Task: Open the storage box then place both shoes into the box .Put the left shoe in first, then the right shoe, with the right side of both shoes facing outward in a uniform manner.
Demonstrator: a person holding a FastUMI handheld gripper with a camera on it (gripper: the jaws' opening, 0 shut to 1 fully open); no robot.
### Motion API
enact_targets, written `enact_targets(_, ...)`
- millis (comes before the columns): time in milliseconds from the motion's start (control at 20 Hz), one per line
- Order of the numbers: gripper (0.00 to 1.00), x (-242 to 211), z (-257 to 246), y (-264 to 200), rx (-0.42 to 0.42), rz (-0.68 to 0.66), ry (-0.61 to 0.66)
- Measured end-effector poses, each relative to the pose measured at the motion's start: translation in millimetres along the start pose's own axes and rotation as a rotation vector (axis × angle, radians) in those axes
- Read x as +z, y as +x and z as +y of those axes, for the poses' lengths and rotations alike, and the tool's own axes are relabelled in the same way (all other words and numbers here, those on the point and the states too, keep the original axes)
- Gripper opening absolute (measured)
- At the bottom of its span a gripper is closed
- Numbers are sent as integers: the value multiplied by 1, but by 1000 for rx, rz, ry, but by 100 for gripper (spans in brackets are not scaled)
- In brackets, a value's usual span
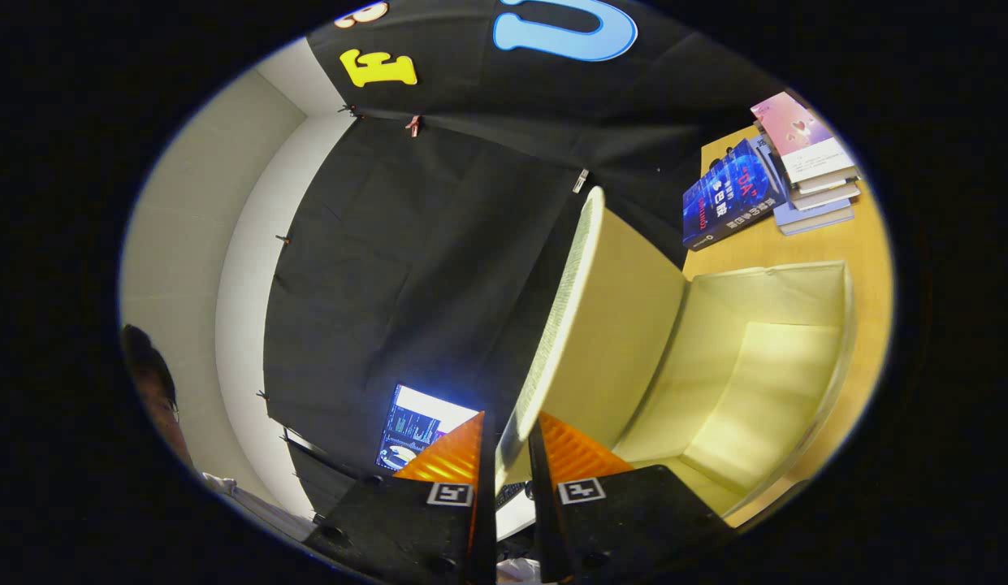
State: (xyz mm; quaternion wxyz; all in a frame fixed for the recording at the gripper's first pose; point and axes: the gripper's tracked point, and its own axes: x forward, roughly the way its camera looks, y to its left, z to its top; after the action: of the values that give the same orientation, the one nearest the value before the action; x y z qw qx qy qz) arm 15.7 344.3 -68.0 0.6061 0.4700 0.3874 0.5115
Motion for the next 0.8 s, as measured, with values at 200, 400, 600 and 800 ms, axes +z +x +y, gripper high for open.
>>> enact_targets(200,34,-2,8,34,24,16,26)
enact_targets(400,51,-7,18,63,42,34,37)
enact_targets(600,94,-20,10,78,-2,66,8)
enact_targets(800,95,-20,13,86,-13,39,29)
